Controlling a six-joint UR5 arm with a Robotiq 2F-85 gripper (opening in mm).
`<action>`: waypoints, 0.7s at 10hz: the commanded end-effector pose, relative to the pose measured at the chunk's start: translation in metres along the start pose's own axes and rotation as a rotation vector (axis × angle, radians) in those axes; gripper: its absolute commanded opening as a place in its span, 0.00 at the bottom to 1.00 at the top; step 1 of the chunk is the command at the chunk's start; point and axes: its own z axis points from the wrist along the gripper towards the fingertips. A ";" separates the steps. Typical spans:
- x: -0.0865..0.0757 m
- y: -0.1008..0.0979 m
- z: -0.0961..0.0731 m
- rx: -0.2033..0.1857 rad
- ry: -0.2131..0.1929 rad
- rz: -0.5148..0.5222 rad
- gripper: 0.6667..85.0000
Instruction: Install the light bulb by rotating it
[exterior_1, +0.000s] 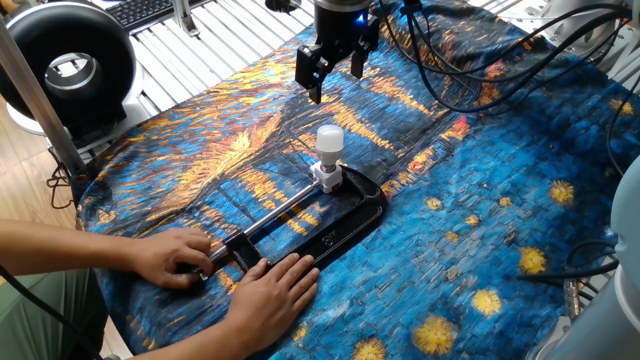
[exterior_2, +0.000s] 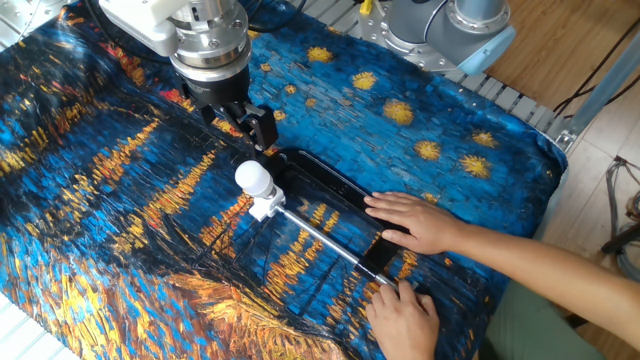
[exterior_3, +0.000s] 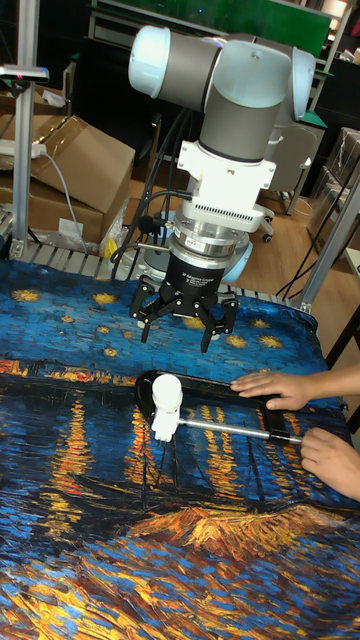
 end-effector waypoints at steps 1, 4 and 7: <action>-0.013 0.011 0.000 -0.032 -0.053 -0.065 0.00; -0.013 0.012 0.000 -0.024 -0.053 -0.063 0.00; -0.013 0.011 0.000 -0.018 -0.052 -0.065 0.00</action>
